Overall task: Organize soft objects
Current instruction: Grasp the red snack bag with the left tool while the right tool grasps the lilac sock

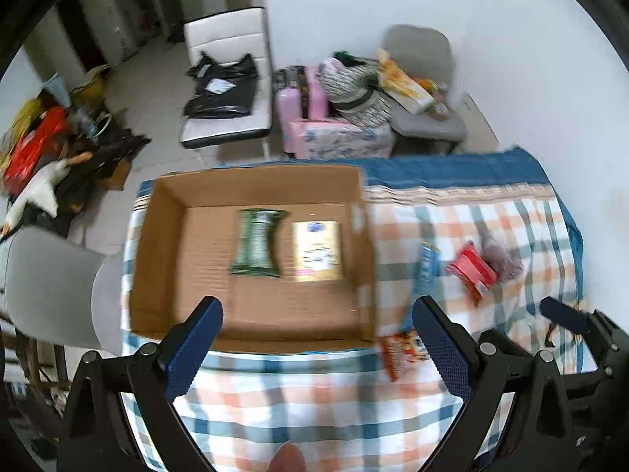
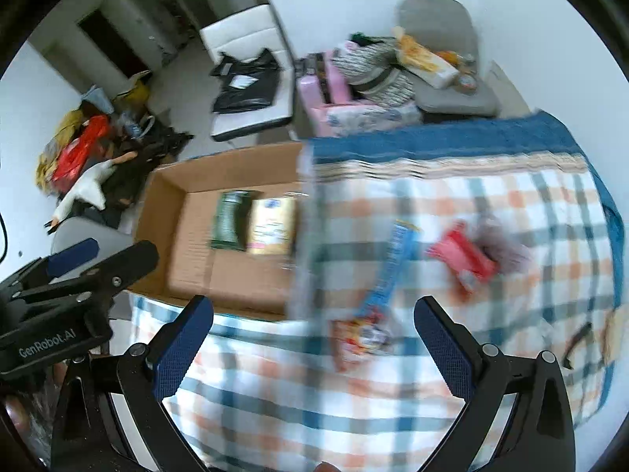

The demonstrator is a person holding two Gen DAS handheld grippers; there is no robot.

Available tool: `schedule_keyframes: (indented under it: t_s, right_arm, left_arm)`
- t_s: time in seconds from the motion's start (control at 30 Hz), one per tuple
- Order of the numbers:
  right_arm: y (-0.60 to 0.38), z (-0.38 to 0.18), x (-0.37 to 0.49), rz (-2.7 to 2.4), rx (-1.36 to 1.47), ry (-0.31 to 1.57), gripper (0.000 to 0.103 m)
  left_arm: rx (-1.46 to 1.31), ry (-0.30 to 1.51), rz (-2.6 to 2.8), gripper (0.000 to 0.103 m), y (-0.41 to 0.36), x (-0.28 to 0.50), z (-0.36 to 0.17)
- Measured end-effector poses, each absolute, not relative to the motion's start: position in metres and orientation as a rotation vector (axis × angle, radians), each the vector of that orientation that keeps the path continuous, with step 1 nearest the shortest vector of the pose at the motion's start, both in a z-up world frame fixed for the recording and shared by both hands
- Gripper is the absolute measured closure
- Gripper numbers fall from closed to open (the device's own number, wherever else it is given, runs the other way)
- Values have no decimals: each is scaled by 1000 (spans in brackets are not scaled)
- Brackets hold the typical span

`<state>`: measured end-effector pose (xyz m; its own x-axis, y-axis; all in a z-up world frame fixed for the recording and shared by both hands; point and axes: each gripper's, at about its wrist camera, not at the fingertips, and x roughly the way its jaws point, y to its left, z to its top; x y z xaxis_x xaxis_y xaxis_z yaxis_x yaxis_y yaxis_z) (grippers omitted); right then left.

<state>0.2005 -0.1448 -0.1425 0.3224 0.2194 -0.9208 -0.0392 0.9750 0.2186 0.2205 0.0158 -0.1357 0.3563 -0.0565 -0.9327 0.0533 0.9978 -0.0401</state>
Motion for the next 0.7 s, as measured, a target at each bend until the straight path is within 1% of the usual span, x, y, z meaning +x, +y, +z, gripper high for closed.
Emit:
schedule_keyframes:
  t_s: [0.2,0.33,0.47,0.5,0.53,0.6,0.67,0.7]
  right_arm:
    - [-248,-179,214,16,164,1292,0]
    - [-294,-222,238,-19,138,1355,0]
    - [-312,-269,267,-3,109,1452,0]
    - [-314,-282,273,5,94,1471,0]
    - [-313,-294,280,24,75,1490,0]
    - [-309,-313,288,40,38,1522,2]
    - [-309,-328,295,26,-4,1546,16]
    - [-314,-330,298,9,-12,1546,16]
  left_arm:
    - [65,1283,-151,4,-65,248,-179]
    - [144,1370,-161,4,-113,269,-230]
    - [186,1455,-170,4,-140,281,-280]
    - [201,1480,-168,7,-147,283,-294]
    - [209,1502,-166,13,-150,284,-304]
    - [226,1559,-160,21,-156,287,-329]
    - [236,1599,-145,26,-157,290,-349]
    - [240,1607,-139,30,-158,291,-355]
